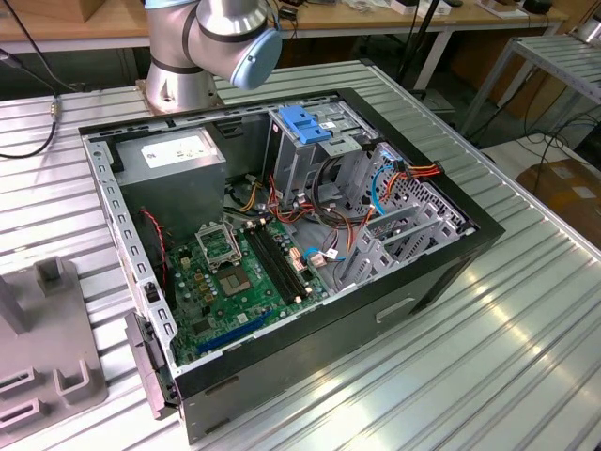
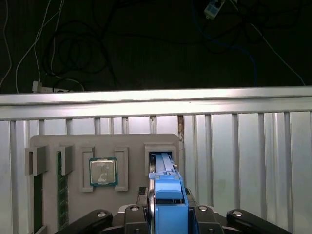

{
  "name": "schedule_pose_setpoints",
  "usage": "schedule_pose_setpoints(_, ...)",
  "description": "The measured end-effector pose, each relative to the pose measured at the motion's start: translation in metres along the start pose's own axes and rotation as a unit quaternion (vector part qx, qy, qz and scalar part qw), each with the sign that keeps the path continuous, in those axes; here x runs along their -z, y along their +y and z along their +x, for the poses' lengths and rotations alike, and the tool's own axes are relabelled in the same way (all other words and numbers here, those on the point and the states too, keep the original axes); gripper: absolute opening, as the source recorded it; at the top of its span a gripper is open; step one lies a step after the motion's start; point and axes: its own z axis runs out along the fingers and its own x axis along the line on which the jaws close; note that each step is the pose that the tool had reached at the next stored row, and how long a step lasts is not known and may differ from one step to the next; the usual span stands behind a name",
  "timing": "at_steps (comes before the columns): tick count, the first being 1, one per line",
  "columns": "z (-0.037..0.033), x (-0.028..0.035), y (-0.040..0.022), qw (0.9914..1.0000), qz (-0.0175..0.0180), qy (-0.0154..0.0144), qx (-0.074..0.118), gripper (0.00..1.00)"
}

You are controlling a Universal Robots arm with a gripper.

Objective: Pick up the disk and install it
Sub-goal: 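Pick up the disk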

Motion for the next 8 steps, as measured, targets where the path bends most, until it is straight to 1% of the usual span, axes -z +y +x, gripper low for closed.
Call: schedule_pose_setpoints(8, 0.0, 0.0, 0.0, 1.0, 0.0, 0.0, 0.001, 0.37)
